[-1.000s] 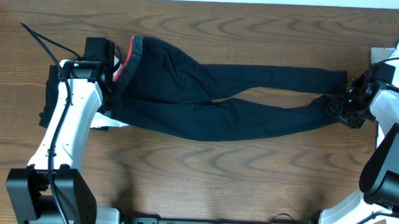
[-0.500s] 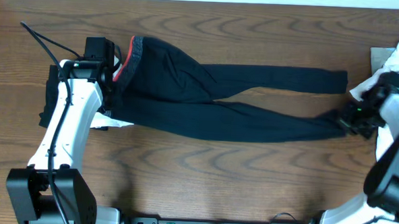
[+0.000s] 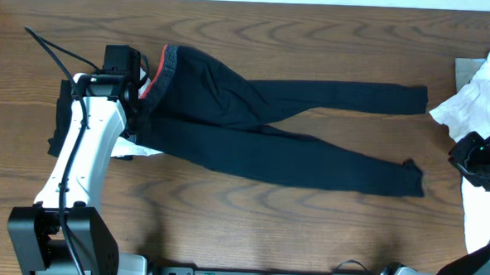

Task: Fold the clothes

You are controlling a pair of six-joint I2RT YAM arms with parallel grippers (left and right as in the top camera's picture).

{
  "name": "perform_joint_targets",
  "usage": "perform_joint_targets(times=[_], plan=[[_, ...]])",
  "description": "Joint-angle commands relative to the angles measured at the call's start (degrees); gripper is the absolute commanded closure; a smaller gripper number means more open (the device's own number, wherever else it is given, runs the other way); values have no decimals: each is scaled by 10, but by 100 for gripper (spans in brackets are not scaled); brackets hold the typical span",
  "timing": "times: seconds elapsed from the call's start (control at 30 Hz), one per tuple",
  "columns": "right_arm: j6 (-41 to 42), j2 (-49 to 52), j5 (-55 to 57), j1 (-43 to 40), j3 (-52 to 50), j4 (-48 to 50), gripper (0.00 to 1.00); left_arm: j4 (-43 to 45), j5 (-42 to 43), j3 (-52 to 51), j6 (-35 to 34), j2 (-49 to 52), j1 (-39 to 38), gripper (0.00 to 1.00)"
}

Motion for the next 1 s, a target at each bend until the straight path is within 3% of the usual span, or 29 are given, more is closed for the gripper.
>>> perform_joint_targets(times=[0.0,0.3,0.53,0.6,0.67,0.73,0.8,0.97], plan=[[4,21,-14,5,0,5,64,-2,-11,8,-3,-10,3,94],[-23,83,-52,59,-2,30,58,-1,-5,8,-3,-10,3,94],[6,184,21,84,-2,64,53,-2,-5,8,-3,-10,3,94],[6,210,19,84,-2,65,58,-2,-5,8,-3,-10,3,94],[5,232,3,84,-2,66,81,-2,-5,8,-3,-10,3,94],[-5,243,-24,84,-2,60,93,-1,-5,8,-3,-10,3,94],[-17,241,-49,84,-2,58,98,-1,-5,8,-3,-10,3,94],[-21,216,-63,73,1,61,99,-2,-5,8,-3,-10,3,94]])
